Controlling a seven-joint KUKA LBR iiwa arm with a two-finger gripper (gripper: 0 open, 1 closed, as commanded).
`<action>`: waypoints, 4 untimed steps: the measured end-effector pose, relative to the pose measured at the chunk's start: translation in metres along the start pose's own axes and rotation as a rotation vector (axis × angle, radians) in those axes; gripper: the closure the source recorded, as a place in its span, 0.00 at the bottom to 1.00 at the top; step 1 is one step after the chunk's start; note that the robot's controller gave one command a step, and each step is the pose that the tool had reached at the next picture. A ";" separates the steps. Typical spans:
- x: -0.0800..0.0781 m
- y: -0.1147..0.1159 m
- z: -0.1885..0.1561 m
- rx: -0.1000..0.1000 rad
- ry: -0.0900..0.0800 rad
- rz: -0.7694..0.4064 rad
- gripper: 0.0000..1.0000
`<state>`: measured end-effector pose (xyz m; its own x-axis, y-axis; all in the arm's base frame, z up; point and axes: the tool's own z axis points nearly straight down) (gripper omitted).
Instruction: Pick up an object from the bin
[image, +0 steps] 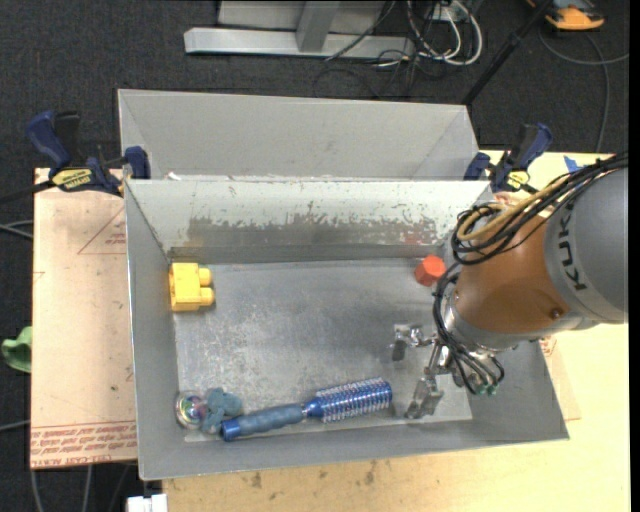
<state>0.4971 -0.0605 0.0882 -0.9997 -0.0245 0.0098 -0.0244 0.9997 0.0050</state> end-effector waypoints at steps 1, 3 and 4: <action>0.010 0.076 0.015 0.006 -0.025 -0.172 0.00; 0.010 0.053 -0.106 0.007 -0.019 -0.170 1.00; -0.014 0.084 -0.183 0.009 -0.017 -0.581 1.00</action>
Offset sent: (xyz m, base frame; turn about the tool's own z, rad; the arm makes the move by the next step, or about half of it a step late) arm -0.0163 0.0737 -0.0168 -0.1657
